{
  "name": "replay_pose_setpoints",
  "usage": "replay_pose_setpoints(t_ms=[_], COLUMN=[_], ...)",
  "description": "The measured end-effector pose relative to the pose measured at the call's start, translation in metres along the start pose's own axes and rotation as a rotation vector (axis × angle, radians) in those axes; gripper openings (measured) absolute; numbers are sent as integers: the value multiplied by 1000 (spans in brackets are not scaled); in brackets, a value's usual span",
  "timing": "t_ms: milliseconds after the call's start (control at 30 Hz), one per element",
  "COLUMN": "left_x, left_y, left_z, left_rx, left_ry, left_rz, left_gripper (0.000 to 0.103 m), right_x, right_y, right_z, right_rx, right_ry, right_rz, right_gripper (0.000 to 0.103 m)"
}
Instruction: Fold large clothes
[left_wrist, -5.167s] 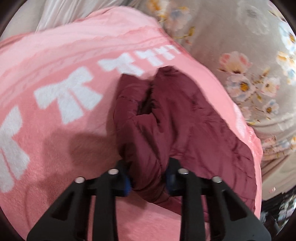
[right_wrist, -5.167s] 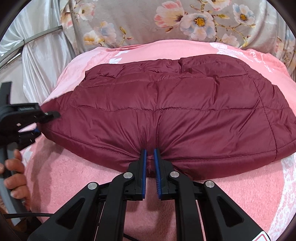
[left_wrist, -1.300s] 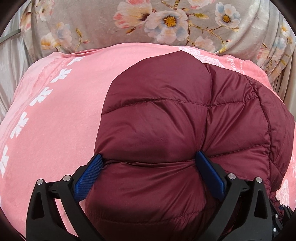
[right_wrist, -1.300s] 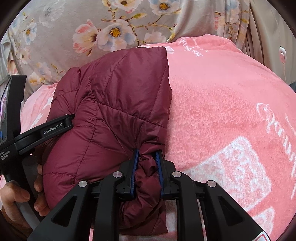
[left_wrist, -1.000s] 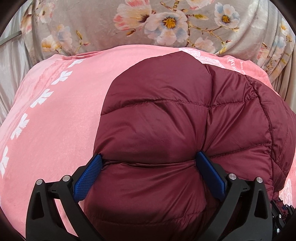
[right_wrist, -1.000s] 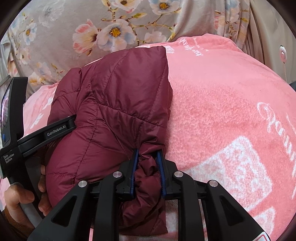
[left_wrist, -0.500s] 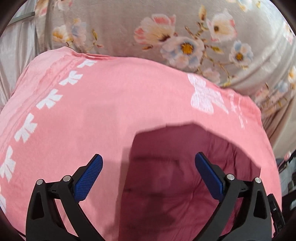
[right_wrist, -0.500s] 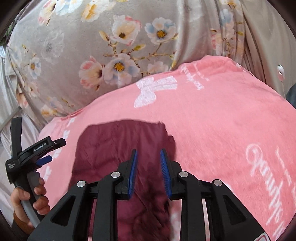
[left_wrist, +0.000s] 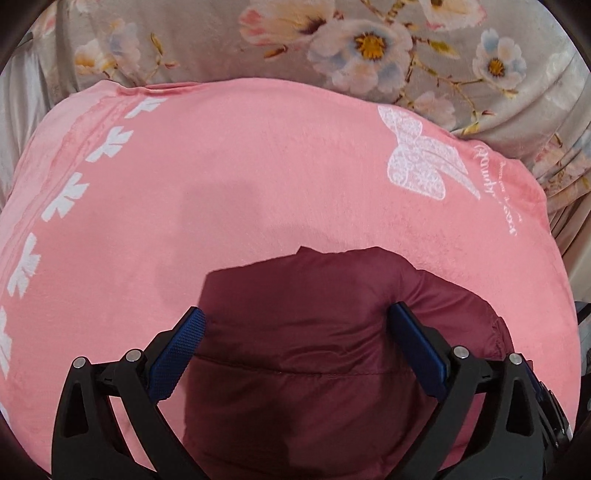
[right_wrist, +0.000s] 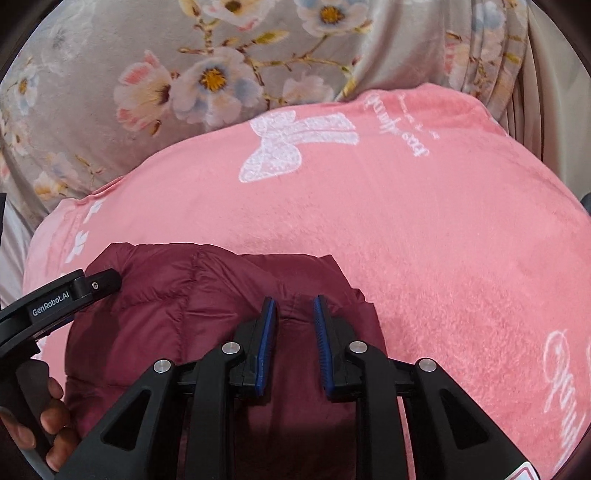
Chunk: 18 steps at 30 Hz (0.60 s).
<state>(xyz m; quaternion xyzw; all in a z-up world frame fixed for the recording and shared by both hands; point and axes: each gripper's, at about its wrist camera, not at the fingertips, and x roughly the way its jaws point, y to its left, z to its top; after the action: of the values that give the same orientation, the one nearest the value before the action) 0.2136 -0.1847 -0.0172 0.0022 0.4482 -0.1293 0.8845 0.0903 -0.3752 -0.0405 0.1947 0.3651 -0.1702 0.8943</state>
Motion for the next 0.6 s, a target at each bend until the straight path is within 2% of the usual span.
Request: replay_pose_setpoints(t_ms=[367,600], left_x=[27,32], left_y=[-12,-17], left_z=[-15,-22], left_rx=[33,49], left_ry=[-47,-84], left_rz=[15,38], left_gripper=[98,98], right_x=[27,33], right_y=[-9,-2], right_z=[-11,-15], right_rx=[7,-25], right_ry=[8,-2], right_rz=[8,-37], right_gripper=[18,18])
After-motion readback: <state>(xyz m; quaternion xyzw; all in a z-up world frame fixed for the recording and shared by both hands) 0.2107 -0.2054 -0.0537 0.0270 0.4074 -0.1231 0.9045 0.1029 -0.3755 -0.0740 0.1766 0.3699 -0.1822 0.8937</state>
